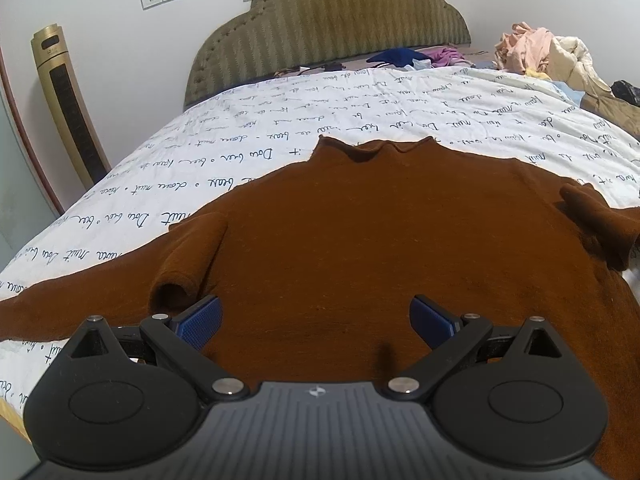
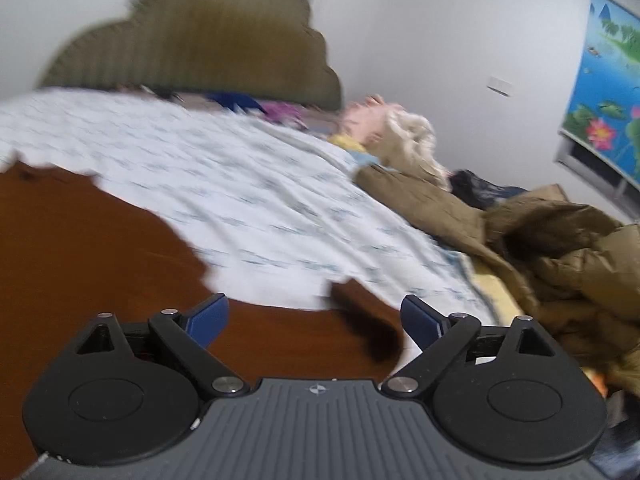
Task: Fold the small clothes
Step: 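Reach the right gripper to the sweater sleeve cuff and close on it, then lift the cuff with the right gripper and fold the sleeve across the sweater body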
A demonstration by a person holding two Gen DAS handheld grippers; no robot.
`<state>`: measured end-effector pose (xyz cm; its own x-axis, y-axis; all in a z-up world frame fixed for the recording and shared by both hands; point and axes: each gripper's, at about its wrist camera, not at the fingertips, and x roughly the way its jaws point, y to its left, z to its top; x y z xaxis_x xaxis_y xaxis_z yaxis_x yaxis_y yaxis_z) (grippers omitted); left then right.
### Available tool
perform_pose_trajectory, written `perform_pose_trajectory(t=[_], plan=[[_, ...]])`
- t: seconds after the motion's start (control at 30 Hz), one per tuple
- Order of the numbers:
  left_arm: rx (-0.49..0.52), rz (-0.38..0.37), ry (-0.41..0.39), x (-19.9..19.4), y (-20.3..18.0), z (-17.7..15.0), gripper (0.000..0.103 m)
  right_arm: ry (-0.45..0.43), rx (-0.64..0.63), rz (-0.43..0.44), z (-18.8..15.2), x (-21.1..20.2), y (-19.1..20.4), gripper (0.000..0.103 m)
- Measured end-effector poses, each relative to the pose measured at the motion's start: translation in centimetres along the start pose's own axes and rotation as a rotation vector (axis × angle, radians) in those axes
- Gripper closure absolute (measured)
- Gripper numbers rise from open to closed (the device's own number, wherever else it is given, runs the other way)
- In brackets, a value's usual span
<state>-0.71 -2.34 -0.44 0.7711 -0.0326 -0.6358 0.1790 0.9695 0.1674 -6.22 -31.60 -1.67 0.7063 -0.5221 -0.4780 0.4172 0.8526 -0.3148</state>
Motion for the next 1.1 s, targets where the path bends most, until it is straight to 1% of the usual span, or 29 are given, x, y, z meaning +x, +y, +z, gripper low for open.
perform_pose_trajectory(t=[0.03, 0.1, 0.13, 0.17, 0.2, 0.27, 0.3, 0.37, 0.43, 0.47, 0.5, 0.57, 0.63, 0.67, 0.7, 0.77, 0.87, 1.0, 1.1], plan=[[0.005, -0.001, -0.001, 0.0, -0.1, 0.0, 0.002, 0.029, 0.009, 0.003, 0.1, 1.3, -0.8, 0.015], [0.013, 0.002, -0.004, 0.0, -0.1, 0.0, 0.002, 0.083, 0.067, 0.068, 0.4, 3.5, -2.5, 0.021], [0.014, 0.004, -0.005, 0.0, -0.1, 0.0, 0.002, 0.108, 0.089, 0.087, 0.5, 4.6, -3.4, 0.023], [0.013, 0.006, -0.004, 0.1, -0.1, 0.0, 0.002, 0.137, 0.094, 0.075, 0.6, 5.8, -4.0, 0.026], [0.01, 0.007, -0.001, 0.1, 0.0, 0.0, 0.002, 0.151, 0.075, 0.042, 0.6, 6.3, -4.2, 0.028], [0.005, 0.007, 0.004, 0.3, 0.1, 0.0, 0.002, 0.152, 0.011, -0.029, 0.4, 6.7, -4.0, 0.028], [0.004, 0.009, 0.005, 0.3, 0.1, 0.0, 0.002, 0.142, -0.019, -0.046, 0.4, 6.5, -3.9, 0.028], [0.003, 0.01, 0.011, 0.4, 0.1, 0.0, 0.002, 0.122, -0.064, -0.047, 0.4, 6.2, -3.7, 0.028], [0.01, 0.006, 0.009, 0.4, -0.2, 0.0, 0.002, 0.138, -0.098, -0.062, 0.4, 6.8, -3.5, 0.032], [0.015, 0.006, 0.006, 0.3, -0.2, -0.1, 0.002, 0.147, -0.104, -0.069, 0.3, 7.4, -3.5, 0.041], [0.022, 0.007, 0.003, 0.2, -0.3, -0.1, 0.002, 0.156, -0.106, -0.072, 0.4, 8.0, -3.4, 0.055], [0.029, 0.009, 0.001, 0.2, -0.4, 0.0, 0.002, 0.179, -0.099, -0.067, 0.6, 9.0, -3.4, 0.067], [0.025, 0.009, 0.002, 0.2, -0.3, -0.1, 0.002, 0.196, -0.093, -0.037, 0.4, 9.6, -3.2, 0.077], [0.022, 0.009, 0.003, 0.3, -0.2, -0.1, 0.002, 0.198, -0.089, -0.017, 0.3, 9.6, -3.0, 0.087], [0.02, 0.01, 0.005, 0.3, -0.2, -0.1, 0.002, 0.194, -0.076, -0.002, 0.1, 9.5, -3.0, 0.092], [0.016, 0.014, 0.011, 0.5, 0.0, 0.0, 0.002, 0.179, -0.037, 0.015, 0.0, 9.0, -3.4, 0.096], [0.018, 0.016, 0.004, 0.2, 0.2, 0.0, 0.002, 0.136, 0.04, 0.002, 0.4, 8.2, -5.3, 0.097], [0.003, 0.016, -0.002, -0.1, 0.5, 0.1, 0.002, 0.062, 0.122, -0.105, 1.3, 6.8, -9.2, 0.097], [-0.002, 0.017, -0.005, -0.2, 0.7, 0.1, 0.002, 0.022, 0.148, -0.192, 1.9, 5.9, -12.3, 0.097]])
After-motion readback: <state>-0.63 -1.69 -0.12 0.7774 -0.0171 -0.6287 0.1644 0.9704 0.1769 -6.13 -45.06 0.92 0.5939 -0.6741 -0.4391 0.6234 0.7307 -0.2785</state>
